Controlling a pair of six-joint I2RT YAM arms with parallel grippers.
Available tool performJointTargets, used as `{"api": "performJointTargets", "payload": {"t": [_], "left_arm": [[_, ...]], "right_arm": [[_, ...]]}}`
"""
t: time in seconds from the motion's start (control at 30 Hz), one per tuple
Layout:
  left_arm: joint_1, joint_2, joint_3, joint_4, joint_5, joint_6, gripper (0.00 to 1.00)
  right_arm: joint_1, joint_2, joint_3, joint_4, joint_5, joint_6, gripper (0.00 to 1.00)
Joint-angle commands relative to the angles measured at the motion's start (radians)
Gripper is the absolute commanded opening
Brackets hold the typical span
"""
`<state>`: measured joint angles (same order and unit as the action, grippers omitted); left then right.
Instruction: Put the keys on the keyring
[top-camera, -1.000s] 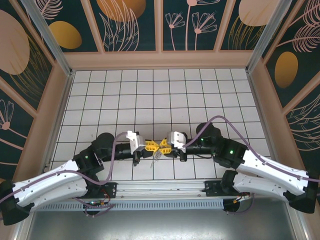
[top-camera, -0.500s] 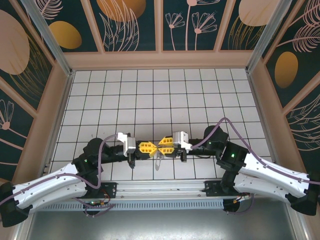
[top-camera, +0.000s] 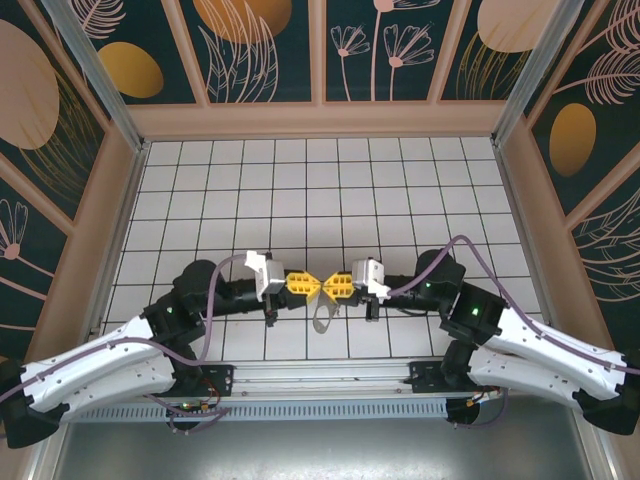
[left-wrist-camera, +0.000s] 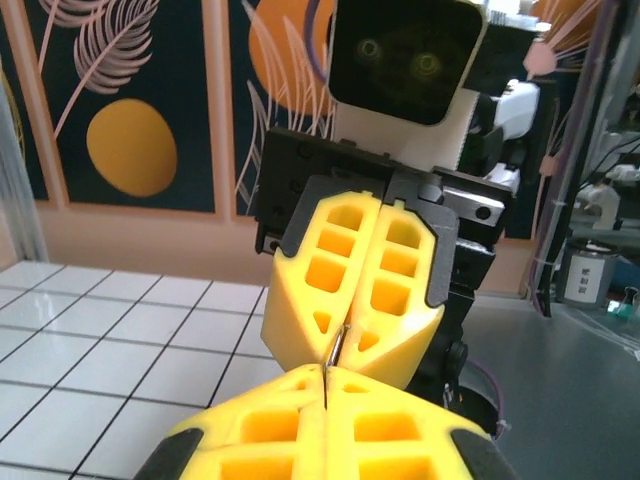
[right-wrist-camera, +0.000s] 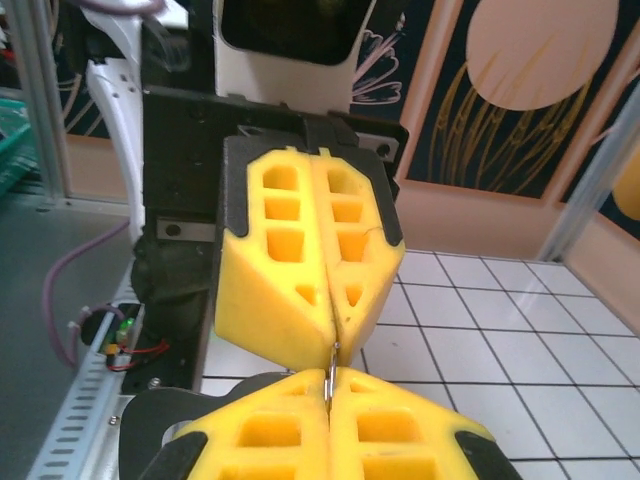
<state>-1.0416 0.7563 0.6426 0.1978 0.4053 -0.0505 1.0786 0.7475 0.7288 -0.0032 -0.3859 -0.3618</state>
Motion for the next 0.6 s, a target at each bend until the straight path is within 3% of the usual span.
{"api": "performJointTargets", "payload": {"t": [0.0,0.1,0.57], "left_arm": [[-0.023,0.046,0.098,-0.232,0.022,0.113,0.03],[-0.023,0.086,0.147,-0.321,-0.018,0.176,0.11],[-0.023,0.138,0.187,-0.401,0.005,0.267,0.12]], "right_arm": [[-0.003,0.073,0.07,-0.061,0.055,-0.046,0.0],[-0.006,0.101,0.092,-0.087,0.047,-0.047,0.0],[-0.023,0.175,0.141,-0.132,-0.053,-0.063,0.0]]}}
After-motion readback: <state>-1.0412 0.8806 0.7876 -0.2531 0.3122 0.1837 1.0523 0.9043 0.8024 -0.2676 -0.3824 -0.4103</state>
